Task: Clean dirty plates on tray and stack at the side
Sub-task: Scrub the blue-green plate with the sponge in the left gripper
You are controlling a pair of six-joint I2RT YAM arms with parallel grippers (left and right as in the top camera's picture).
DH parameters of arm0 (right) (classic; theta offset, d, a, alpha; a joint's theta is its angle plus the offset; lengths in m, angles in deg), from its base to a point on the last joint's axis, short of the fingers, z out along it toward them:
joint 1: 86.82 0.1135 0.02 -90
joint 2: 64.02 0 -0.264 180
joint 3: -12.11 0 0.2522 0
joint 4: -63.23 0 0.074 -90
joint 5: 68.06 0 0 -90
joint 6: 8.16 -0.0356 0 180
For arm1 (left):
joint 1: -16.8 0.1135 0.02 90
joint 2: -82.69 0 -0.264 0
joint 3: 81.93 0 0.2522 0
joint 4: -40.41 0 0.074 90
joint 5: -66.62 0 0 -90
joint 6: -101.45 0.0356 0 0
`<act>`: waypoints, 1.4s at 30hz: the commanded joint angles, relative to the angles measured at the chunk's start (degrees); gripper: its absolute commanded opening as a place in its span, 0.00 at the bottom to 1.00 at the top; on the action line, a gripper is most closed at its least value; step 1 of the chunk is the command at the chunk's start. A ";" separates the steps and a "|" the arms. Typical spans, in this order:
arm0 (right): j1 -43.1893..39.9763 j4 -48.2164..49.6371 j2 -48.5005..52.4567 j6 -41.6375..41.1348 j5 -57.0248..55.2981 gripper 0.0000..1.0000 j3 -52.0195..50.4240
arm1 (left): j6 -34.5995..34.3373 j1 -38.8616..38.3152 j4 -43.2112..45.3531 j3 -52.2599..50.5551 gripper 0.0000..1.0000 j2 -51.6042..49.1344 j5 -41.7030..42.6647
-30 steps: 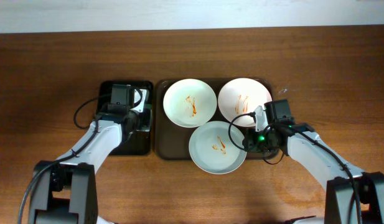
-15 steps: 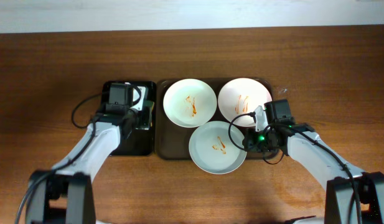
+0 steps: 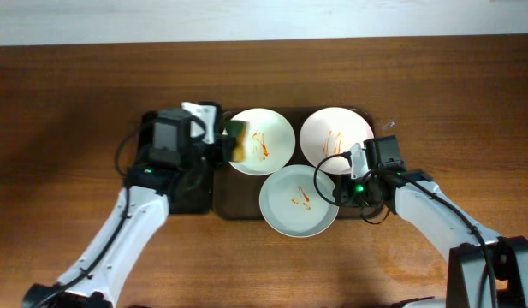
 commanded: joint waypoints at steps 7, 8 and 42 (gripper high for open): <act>0.52 0.26 0.31 0.33 -0.28 0.04 1.18 | -26.97 -14.78 4.07 0.70 0.00 -9.46 10.27; 0.52 0.26 0.31 0.33 -0.28 0.04 1.18 | -28.35 -15.41 5.35 0.70 0.00 -10.93 12.11; 0.52 -0.44 0.31 0.35 -0.31 0.04 1.18 | -28.22 -22.60 3.76 0.70 0.00 -21.64 -13.81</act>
